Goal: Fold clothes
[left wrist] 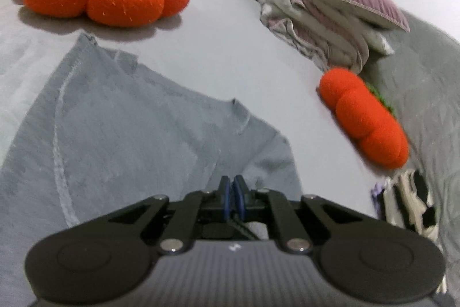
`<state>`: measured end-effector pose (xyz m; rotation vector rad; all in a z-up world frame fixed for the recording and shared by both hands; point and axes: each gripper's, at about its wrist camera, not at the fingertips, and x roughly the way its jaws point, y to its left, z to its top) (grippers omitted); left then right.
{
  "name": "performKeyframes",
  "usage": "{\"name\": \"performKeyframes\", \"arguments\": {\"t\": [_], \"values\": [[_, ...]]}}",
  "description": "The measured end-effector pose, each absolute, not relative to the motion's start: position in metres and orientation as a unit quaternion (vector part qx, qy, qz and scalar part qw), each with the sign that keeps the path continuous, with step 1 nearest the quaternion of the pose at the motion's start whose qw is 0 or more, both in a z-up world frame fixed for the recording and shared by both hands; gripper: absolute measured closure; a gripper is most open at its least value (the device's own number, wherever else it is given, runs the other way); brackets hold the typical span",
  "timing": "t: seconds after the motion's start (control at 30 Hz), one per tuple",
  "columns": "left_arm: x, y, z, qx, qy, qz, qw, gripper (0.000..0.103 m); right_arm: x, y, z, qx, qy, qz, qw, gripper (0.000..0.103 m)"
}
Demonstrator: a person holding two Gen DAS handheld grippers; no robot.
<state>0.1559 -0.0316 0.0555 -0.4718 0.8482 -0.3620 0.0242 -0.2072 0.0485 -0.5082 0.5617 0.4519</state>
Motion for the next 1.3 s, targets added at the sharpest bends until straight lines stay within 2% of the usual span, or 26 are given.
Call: {"name": "performKeyframes", "arguments": {"t": [0.23,0.37,0.63,0.83,1.3], "values": [[0.165,-0.018,0.082,-0.226,0.378,-0.169,0.882,0.098,0.024,-0.2,0.065,-0.163,0.243,0.197,0.936,0.1],[0.17,-0.011,0.09,-0.22,0.368,-0.165,0.888,0.098,0.023,-0.187,0.067,-0.151,0.226,0.181,0.945,0.1],[0.189,0.008,0.091,-0.204,0.363,-0.147,0.897,0.098,0.032,-0.153,0.062,-0.113,0.218,0.164,0.955,0.1],[0.203,0.023,0.086,-0.189,0.362,-0.132,0.903,0.098,0.048,-0.137,0.064,-0.038,0.225,0.161,0.96,0.1],[0.223,0.043,0.087,-0.181,0.359,-0.104,0.91,0.098,0.049,-0.109,0.063,-0.047,0.211,0.156,0.964,0.1]]}}
